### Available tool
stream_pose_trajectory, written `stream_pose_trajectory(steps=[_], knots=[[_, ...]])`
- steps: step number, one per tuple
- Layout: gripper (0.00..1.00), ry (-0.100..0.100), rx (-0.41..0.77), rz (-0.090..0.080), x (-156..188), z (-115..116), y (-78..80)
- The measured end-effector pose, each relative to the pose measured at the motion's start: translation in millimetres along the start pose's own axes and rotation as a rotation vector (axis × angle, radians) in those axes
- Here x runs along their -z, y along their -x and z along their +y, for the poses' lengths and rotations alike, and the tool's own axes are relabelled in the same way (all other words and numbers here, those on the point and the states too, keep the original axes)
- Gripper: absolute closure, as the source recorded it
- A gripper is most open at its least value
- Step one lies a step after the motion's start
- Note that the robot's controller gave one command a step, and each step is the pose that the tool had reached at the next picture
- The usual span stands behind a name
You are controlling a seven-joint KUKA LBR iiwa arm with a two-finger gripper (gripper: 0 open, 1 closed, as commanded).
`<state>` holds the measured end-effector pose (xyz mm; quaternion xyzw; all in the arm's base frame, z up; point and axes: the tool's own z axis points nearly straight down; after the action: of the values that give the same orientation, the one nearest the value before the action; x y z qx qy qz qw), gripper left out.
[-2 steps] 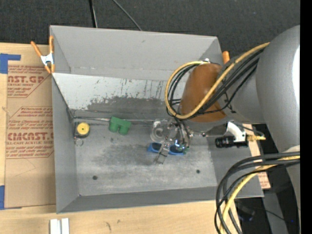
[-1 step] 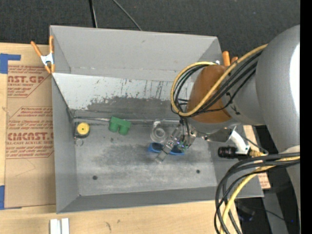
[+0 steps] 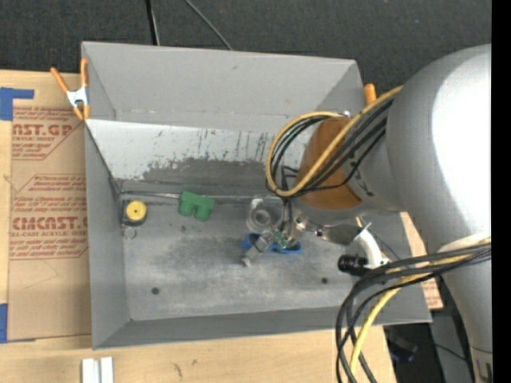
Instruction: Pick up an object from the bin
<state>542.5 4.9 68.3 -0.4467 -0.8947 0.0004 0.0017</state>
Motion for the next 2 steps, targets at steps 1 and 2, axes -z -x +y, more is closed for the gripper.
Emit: stream_pose_trajectory(steps=[1,2], knots=[[0.0,0.0,0.001,-0.002,-0.7,-0.3,-0.3],[1.0,0.0,0.001,-0.002,-0.6,-0.4,-0.3]])
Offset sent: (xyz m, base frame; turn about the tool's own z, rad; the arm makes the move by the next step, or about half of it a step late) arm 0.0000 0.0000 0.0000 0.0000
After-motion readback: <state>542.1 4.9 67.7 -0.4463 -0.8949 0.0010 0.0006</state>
